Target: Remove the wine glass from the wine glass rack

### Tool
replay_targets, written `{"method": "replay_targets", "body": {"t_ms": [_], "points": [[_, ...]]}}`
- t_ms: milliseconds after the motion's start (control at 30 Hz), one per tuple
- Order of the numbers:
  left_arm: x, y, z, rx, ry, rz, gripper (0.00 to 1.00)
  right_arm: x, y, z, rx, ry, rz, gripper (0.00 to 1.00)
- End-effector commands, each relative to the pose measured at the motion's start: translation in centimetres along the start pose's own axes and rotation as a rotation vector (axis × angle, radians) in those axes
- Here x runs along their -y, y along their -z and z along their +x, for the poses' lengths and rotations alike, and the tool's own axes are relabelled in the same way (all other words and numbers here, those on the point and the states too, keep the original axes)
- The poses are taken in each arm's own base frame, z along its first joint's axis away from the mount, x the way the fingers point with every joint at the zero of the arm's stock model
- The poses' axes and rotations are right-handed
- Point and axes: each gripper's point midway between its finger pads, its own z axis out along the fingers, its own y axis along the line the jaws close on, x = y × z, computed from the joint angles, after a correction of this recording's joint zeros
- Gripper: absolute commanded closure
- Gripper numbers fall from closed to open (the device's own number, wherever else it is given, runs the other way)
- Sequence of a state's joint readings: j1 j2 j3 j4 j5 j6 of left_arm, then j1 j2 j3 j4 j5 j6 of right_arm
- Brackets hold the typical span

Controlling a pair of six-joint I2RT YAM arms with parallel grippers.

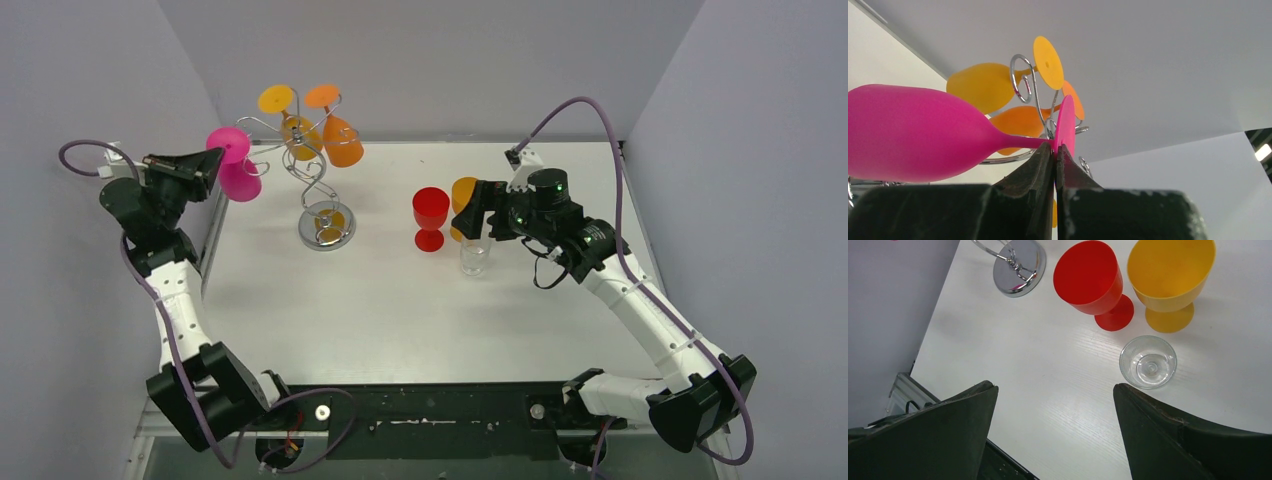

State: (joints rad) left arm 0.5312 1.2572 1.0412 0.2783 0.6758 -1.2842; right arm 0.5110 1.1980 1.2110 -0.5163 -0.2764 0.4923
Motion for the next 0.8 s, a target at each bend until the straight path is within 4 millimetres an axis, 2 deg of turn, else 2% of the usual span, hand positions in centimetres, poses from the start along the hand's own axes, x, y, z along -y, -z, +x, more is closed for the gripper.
{"method": "replay_targets", "body": {"t_ms": [0, 133, 233, 333, 400, 467, 567, 767], "points": [[1.9, 2.4, -0.6, 0.088, -0.101, -0.001, 1.00, -1.0, 0.1, -1.3, 0.042, 0.001, -0.044, 0.10], [1.9, 3.4, -0.5, 0.121, -0.113, -0.023, 1.00, -1.0, 0.3, -1.2, 0.030, 0.007, -0.042, 0.10], [2.4, 4.0, 0.6, 0.087, -0.133, -0.007, 1.00, -0.9, 0.4, -1.0, 0.023, 0.011, -0.036, 0.10], [1.2, 5.0, 1.5, 0.078, -0.185, -0.121, 1.00, -0.8, 0.3, -0.8, 0.014, 0.013, -0.032, 0.10], [-0.5, 5.8, 2.6, 0.056, -0.203, -0.222, 1.00, -0.8, 0.2, -0.7, 0.002, 0.012, -0.037, 0.10], [-1.1, 6.2, 4.1, 0.018, -0.221, -0.250, 1.00, -0.8, 0.0, -0.6, -0.007, 0.010, -0.037, 0.10], [-0.6, 6.5, 7.0, -0.069, -0.245, -0.206, 1.00, -0.9, -0.2, -0.6, -0.016, 0.011, -0.040, 0.10], [0.3, 7.8, 9.6, -0.136, -0.315, -0.178, 1.00, -0.8, -0.5, -0.3, -0.029, 0.005, -0.037, 0.10]]}}
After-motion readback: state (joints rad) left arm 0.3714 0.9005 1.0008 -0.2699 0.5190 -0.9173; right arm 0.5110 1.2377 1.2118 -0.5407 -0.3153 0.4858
